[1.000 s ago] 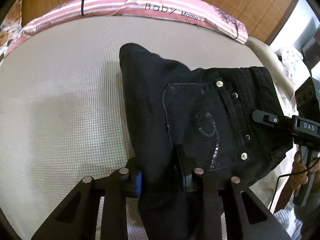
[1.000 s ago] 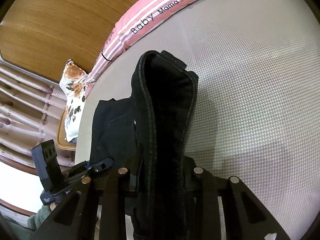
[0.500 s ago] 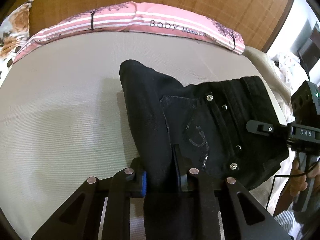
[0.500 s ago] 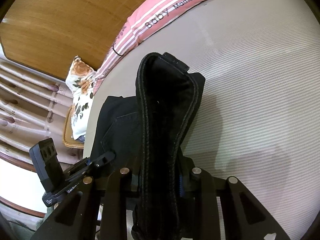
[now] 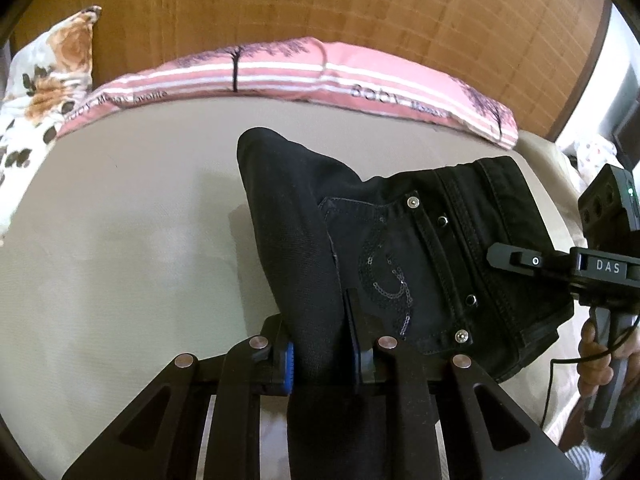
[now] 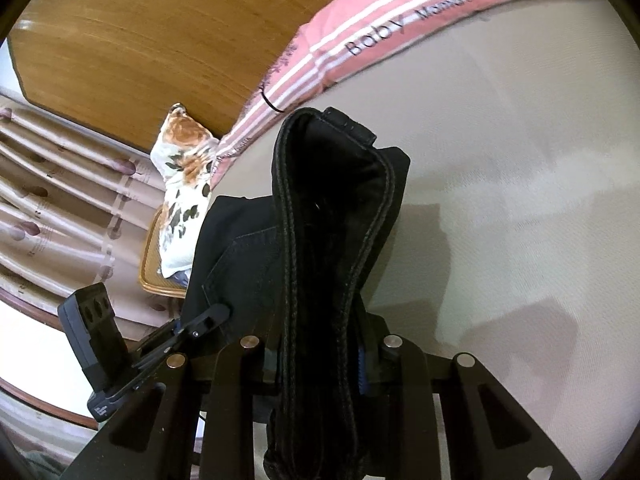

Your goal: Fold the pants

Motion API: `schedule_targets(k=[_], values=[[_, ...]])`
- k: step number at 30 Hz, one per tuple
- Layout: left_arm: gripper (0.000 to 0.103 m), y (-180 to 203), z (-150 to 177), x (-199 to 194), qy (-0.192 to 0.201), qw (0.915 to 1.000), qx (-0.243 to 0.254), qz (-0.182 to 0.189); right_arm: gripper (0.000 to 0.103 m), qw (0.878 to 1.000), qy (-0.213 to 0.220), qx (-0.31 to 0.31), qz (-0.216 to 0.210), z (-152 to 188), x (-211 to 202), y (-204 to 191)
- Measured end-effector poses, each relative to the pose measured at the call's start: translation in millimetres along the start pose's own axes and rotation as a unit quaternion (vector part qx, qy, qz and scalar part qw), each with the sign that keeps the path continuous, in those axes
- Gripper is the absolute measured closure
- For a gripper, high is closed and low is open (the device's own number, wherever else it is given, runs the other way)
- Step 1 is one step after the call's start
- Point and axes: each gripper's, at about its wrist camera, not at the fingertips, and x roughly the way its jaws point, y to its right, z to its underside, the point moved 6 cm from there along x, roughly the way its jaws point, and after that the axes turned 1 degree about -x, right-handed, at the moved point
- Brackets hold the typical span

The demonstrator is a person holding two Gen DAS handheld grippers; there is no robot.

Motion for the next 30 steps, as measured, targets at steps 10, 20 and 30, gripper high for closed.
schedule_targets(k=[10, 20, 30], values=[[0.082, -28, -56, 26, 0.022, 0.9997, -0.006, -0.01, 0.079, 1.0, 0.0, -0.01, 0.001, -61, 40, -3], [0.08, -62, -71, 68, 0.007, 0.9996, -0.024, -0.016, 0.081, 1.0, -0.003, -0.014, 0.025, -88, 74, 14], [0.04, -90, -28, 85, -0.01, 0.9991, -0.037, -0.018, 0.054, 0.989, 0.013, -0.073, 0.13, -64, 67, 43]])
